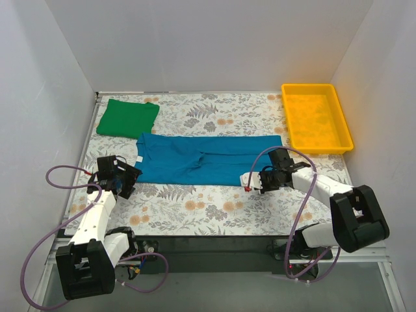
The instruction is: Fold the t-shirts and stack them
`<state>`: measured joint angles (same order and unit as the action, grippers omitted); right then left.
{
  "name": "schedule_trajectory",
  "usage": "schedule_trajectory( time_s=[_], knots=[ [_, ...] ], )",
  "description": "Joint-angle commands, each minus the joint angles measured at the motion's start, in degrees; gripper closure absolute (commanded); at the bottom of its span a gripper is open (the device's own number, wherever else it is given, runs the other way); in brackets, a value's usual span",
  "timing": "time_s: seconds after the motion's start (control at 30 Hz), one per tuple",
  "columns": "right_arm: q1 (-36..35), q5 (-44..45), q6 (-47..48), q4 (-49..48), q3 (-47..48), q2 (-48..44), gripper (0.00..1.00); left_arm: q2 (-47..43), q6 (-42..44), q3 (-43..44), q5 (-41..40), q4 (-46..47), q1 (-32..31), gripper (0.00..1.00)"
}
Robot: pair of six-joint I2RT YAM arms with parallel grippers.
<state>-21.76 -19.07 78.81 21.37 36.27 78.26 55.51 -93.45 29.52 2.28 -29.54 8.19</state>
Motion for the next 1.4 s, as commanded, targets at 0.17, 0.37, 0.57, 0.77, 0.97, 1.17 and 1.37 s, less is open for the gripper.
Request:
schedule_trajectory(
  time_s=[0.17, 0.37, 0.57, 0.77, 0.97, 1.17, 1.37],
  knots=[
    [-3.2, 2.37, 3.9, 19.39, -6.48, -8.99, 0.99, -0.05, 0.99, -0.51, 1.58, 2.03, 0.43, 0.35],
    [-4.96, 0.18, 5.22, 25.74, -5.68, -11.81, 0.99, 0.57, 3.45, -0.25, 5.71, 3.7, 0.34, 0.36],
    [-5.22, -0.44, 2.68, 25.39, -3.23, -13.22, 0.89, -0.66, 7.3, 0.1, 12.28, 5.81, 0.34, 0.36],
    [-5.22, -1.14, -1.98, 23.2, 3.79, -14.89, 0.36, -4.26, 12.41, 2.82, 21.35, 8.18, 0.43, 0.37],
    [-5.22, -5.43, -7.61, 21.44, 11.09, -13.49, 0.28, -5.58, 18.03, 6.69, 23.38, 6.43, 0.25, 0.37],
    [-5.22, -11.77, -13.67, 20.39, 19.44, -5.77, 0.28, -5.32, 19.09, 5.99, 24.52, 6.6, 0.34, 0.37],
    [-5.22, -17.75, -22.62, 18.36, 29.19, 4.15, 0.28, -5.76, 19.8, 5.64, 24.78, 6.78, 0.34, 0.37]
  ],
)
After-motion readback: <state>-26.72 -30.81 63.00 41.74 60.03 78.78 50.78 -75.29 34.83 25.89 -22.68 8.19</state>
